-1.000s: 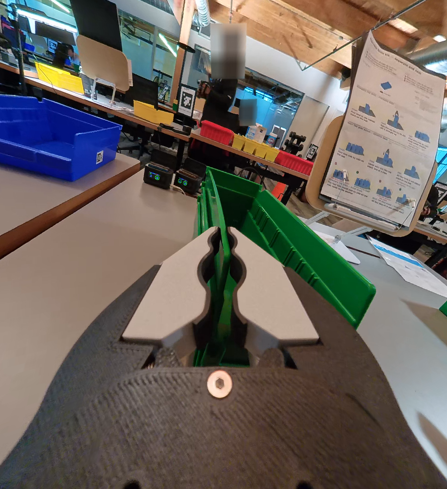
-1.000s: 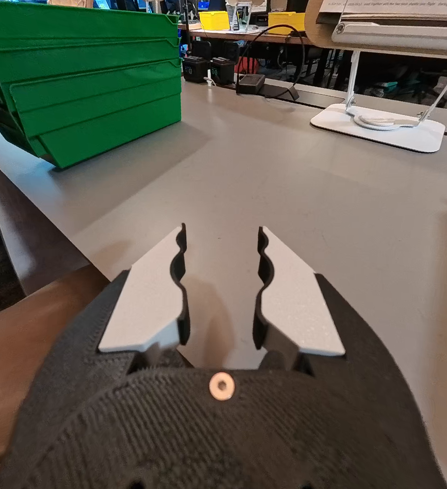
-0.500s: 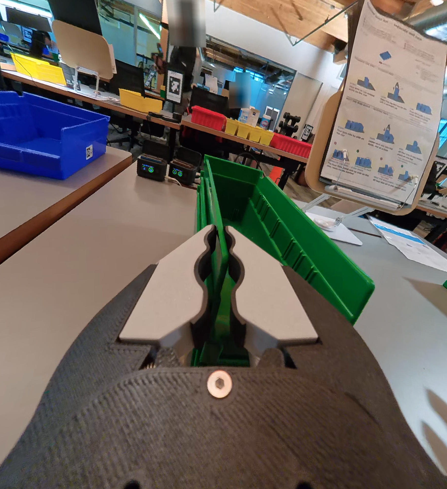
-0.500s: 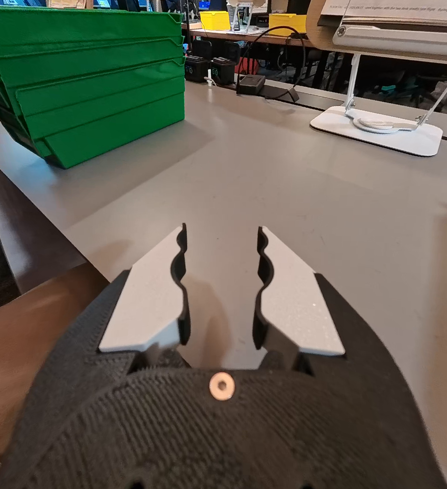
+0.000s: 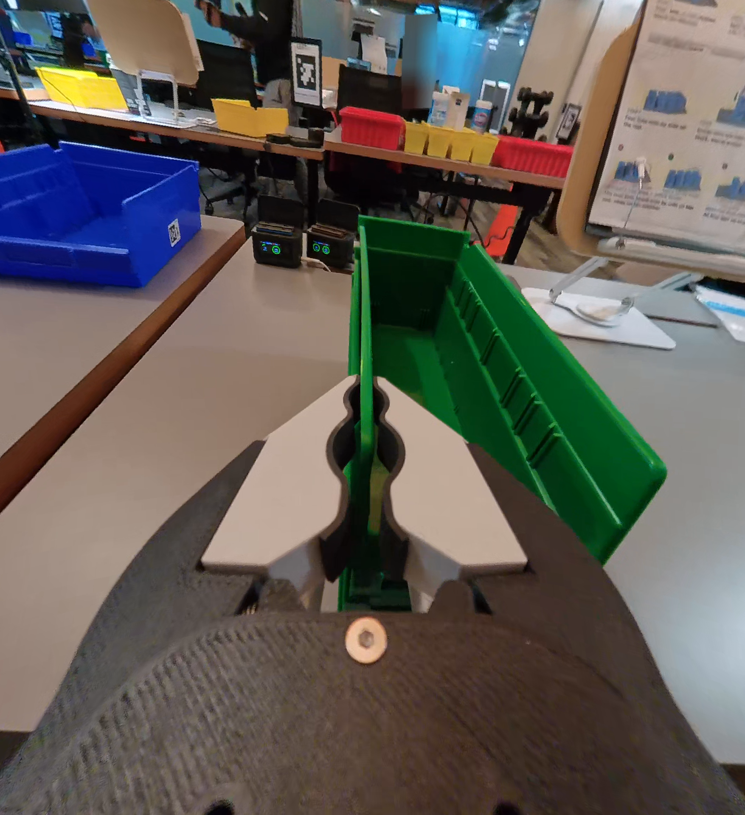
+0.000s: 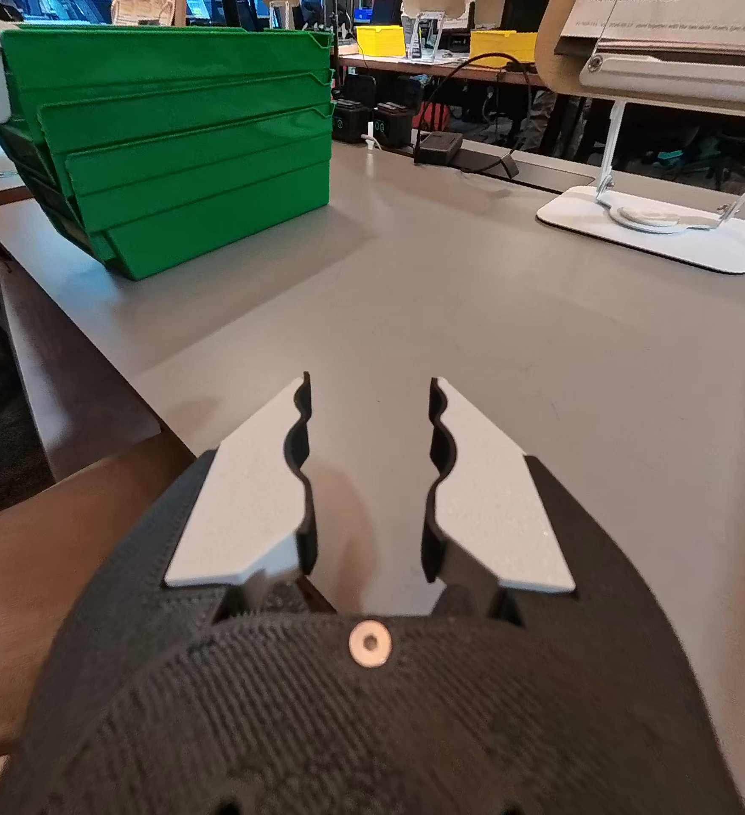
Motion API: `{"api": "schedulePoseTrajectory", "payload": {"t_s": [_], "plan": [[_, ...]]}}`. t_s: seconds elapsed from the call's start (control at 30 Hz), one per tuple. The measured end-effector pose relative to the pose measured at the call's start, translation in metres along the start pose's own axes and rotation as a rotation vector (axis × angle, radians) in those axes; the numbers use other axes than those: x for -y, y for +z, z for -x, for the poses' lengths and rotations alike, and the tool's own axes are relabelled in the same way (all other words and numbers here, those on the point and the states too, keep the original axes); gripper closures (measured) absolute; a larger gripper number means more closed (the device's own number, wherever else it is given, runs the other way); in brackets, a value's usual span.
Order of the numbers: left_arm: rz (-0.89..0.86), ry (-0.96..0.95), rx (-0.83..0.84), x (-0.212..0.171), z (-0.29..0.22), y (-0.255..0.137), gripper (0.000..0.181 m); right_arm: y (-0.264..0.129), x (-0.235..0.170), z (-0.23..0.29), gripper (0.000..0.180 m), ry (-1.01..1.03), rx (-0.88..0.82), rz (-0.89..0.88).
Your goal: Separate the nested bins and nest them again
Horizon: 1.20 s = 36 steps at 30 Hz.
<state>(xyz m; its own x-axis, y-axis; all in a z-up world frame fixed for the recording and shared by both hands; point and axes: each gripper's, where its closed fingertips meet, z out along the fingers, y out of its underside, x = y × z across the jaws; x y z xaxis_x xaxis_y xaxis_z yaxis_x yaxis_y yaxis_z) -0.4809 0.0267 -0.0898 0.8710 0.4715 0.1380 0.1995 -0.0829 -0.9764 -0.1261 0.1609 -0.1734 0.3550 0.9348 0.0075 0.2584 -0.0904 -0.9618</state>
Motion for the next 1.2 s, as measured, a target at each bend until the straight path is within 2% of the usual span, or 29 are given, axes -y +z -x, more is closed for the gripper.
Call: {"api": "schedulePoseTrajectory", "payload": {"t_s": [0.1,0.37,1.2], "plan": [[-0.043,-0.088,-0.008,0.002,0.002,0.0,0.181,-0.001,0.001,0.001,0.127,0.013,0.009,-0.005],[-0.099,-0.102,-0.055,0.008,-0.006,-0.002,0.181,0.001,-0.001,0.006,0.127,0.01,0.026,0.009],[-0.225,-0.213,-0.049,0.03,0.002,-0.015,0.181,-0.001,0.0,0.005,0.128,0.013,0.022,0.004]]}}
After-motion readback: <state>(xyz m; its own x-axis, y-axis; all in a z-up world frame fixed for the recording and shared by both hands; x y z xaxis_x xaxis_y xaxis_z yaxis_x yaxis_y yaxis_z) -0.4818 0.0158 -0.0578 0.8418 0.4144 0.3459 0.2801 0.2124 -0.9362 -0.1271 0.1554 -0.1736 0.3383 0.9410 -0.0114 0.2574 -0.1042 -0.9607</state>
